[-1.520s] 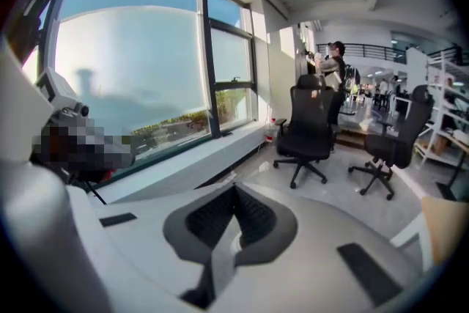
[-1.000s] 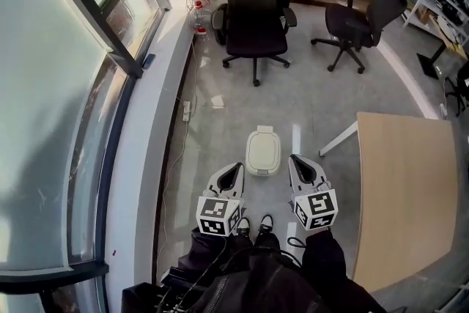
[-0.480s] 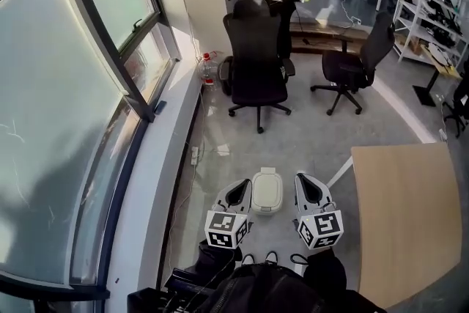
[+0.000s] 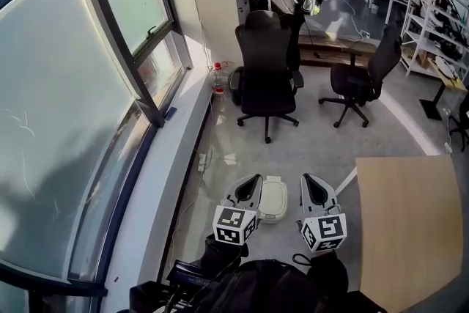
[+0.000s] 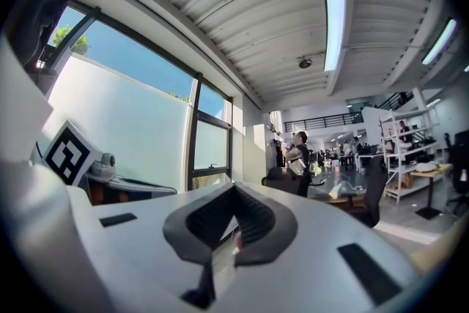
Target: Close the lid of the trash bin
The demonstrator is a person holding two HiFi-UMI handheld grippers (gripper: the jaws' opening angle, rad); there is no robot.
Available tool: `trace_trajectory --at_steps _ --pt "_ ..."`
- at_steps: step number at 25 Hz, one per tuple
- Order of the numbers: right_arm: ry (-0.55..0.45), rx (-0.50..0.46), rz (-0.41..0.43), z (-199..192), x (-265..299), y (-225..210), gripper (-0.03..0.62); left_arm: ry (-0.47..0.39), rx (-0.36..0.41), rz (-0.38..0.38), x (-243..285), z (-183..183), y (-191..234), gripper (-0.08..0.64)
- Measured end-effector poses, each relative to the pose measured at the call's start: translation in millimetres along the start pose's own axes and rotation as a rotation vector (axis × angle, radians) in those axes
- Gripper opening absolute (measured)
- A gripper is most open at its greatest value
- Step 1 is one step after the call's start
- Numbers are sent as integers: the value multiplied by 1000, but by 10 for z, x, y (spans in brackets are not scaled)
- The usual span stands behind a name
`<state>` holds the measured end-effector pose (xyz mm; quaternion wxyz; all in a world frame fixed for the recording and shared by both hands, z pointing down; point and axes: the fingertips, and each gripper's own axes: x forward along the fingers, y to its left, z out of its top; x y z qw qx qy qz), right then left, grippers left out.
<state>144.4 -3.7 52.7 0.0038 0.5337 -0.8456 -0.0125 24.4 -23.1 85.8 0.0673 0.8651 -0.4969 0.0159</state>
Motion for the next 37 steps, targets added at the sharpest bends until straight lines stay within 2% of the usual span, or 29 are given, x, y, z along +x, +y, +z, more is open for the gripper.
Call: trace_trajectory --at_steps 37 --pt "24 -37 32 -18 80 -44 3 13 -17 -9 183 -49 -72 2"
